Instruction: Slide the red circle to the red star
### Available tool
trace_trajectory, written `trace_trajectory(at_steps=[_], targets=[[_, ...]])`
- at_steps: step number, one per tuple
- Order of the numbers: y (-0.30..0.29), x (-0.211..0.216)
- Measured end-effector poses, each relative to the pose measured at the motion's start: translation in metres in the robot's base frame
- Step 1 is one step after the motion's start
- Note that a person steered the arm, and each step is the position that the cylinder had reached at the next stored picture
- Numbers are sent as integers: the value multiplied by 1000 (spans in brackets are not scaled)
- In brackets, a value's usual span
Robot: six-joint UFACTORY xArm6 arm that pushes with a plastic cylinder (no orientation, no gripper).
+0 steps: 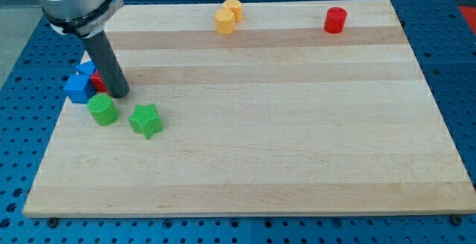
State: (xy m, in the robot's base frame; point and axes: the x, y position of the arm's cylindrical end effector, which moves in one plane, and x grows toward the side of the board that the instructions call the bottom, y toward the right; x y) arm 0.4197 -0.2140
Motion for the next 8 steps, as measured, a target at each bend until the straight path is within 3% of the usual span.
trace_trajectory(at_steps=[2,5,7,8], targets=[[18,-7],[269,-38],[404,-111],[431,-159]])
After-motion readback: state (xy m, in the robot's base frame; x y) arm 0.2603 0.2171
